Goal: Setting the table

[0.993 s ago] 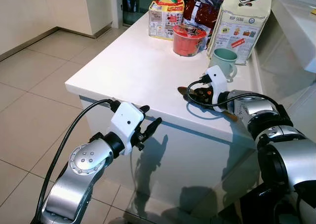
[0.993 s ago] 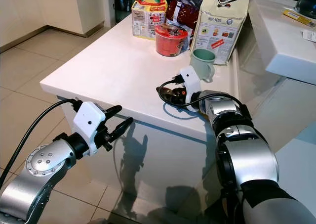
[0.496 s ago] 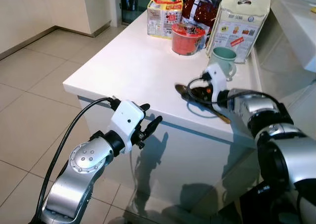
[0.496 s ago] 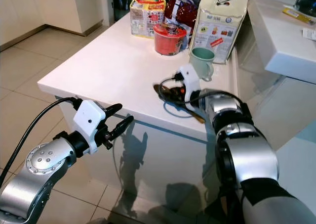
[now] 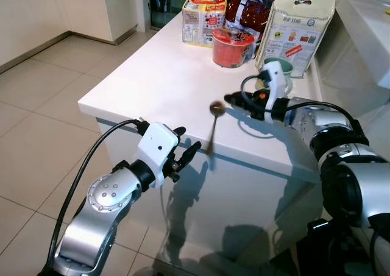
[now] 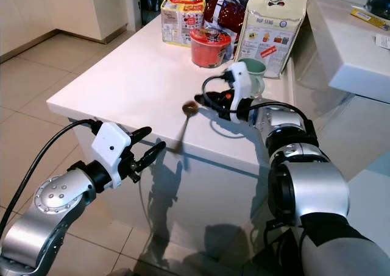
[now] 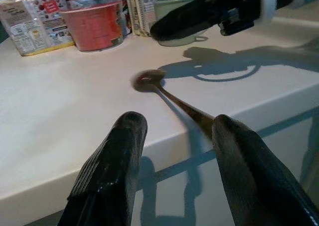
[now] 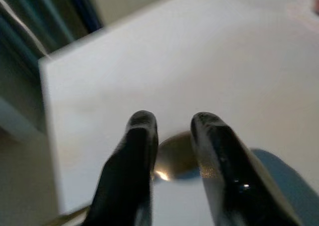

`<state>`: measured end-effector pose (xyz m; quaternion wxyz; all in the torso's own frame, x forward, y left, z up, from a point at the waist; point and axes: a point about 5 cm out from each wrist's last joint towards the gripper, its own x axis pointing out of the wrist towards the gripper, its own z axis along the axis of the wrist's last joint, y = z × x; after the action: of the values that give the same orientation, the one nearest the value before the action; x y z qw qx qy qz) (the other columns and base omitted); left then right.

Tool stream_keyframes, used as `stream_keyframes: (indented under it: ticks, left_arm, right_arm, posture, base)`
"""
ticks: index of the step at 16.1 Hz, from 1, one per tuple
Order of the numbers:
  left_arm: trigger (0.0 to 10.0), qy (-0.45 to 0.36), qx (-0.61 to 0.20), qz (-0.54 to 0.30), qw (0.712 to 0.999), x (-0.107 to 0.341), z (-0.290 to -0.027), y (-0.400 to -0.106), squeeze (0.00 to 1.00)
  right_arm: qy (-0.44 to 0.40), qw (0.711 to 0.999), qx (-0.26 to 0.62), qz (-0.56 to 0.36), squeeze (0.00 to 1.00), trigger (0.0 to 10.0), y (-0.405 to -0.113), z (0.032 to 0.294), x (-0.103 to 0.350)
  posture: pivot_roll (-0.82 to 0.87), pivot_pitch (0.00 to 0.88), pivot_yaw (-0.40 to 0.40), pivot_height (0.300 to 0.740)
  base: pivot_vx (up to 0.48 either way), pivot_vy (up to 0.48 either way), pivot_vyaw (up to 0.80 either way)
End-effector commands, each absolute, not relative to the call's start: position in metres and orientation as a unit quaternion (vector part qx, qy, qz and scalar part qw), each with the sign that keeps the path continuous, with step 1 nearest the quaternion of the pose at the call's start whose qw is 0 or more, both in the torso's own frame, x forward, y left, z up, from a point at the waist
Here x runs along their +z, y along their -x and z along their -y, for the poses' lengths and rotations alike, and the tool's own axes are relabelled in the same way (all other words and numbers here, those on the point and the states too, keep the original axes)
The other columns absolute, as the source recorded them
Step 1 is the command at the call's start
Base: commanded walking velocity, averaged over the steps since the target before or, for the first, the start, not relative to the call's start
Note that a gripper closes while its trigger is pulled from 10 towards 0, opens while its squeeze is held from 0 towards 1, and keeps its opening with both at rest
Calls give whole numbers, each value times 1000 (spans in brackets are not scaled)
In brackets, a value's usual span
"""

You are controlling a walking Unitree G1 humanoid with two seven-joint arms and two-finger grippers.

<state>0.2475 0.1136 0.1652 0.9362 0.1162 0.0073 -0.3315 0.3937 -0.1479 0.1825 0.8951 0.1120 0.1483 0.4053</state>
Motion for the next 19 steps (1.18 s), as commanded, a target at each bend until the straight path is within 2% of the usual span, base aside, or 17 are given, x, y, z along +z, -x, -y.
stream_keyframes:
  ticks: [1,2,5,6,7,10,14,15,16,17,19]
  left_arm:
    - [10000,-111,-321,0,941,169,-114,-250,0]
    - [10000,-108,-314,-2,943,168,-116,-251,0]
    - [10000,-122,-292,-4,949,165,-119,-259,0]
    - [10000,-124,-286,-1,950,166,-119,-260,0]
    - [10000,-123,-284,0,951,167,-119,-261,0]
    - [10000,-135,-273,-8,953,162,-123,-259,0]
    - [10000,-140,-256,-14,956,159,-127,-258,0]
    - [10000,-139,-254,-15,957,159,-127,-259,0]
    - [10000,-138,-252,-14,958,159,-128,-259,0]
    - [10000,-139,-250,-14,958,159,-128,-260,0]
    - [10000,-139,-240,-9,961,160,-129,-260,0]
  right_arm:
    - [-132,883,436,-111,0,0,-396,146,202]
    - [-144,881,438,-107,0,0,-395,145,201]
    - [-108,924,351,-110,0,0,-399,149,189]
    - [-104,931,333,-112,0,2039,-400,149,186]
    - [-85,938,314,-120,0,9804,-400,147,182]
    - [-36,954,274,-119,0,10000,-402,136,179]
    - [-80,952,282,-92,0,10000,-400,125,190]
    - [-85,953,279,-86,122,10000,-399,126,193]
    - [-91,954,274,-84,898,10000,-399,129,194]
    - [-94,954,273,-83,1000,10000,-398,130,195]
    - [-105,947,296,-59,1000,10000,-390,133,203]
  posture:
    - [113,0,-96,740]
    - [104,0,-93,740]
    - [77,0,-69,740]
    - [80,0,-71,740]
    - [79,0,-71,740]
    - [83,0,-80,740]
    - [83,0,-77,740]
    - [80,0,-76,740]
    - [77,0,-74,740]
    - [76,0,-74,740]
    - [79,0,-79,740]
  base:
    - [0,0,0]
    - [0,0,0]
    - [0,0,0]
    - [0,0,0]
    - [0,0,0]
    - [0,0,0]
    - [0,0,0]
    - [0,0,0]
    - [0,0,0]
    - [0,0,0]
    - [0,0,0]
